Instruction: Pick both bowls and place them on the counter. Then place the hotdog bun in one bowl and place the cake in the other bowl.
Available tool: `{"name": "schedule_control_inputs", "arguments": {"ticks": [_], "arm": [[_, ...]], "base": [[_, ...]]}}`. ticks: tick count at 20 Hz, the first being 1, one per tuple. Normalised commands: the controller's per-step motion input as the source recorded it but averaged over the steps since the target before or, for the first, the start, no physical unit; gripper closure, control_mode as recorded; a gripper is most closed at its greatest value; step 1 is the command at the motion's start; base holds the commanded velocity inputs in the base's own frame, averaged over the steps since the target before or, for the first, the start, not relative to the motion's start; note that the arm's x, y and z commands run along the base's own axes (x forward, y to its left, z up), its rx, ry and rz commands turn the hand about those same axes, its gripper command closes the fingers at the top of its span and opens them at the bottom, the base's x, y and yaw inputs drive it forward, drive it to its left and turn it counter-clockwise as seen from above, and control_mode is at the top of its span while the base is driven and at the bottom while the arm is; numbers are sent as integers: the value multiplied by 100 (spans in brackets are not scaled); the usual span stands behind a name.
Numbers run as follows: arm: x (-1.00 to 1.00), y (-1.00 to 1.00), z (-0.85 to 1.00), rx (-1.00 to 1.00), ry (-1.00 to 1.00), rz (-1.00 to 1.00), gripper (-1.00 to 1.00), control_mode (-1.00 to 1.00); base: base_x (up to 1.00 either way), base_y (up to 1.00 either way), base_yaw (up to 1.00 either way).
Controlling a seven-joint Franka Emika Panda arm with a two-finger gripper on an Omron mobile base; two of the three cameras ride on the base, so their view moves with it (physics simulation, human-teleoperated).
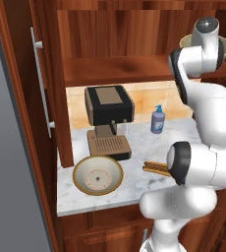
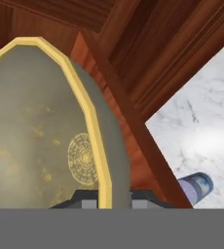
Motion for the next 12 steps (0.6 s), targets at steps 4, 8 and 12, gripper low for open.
{"name": "schedule_control_inputs", "arguments": {"ticks": [4,8,12], "arm": [[-45,28,9,11,2,0,100,-100],[-42,35,0,10,3,1,100,-100],[-40,33,0,9,3,4,100,-100]], "base": [[0,0,0],[0,0,0],[0,0,0]]}}
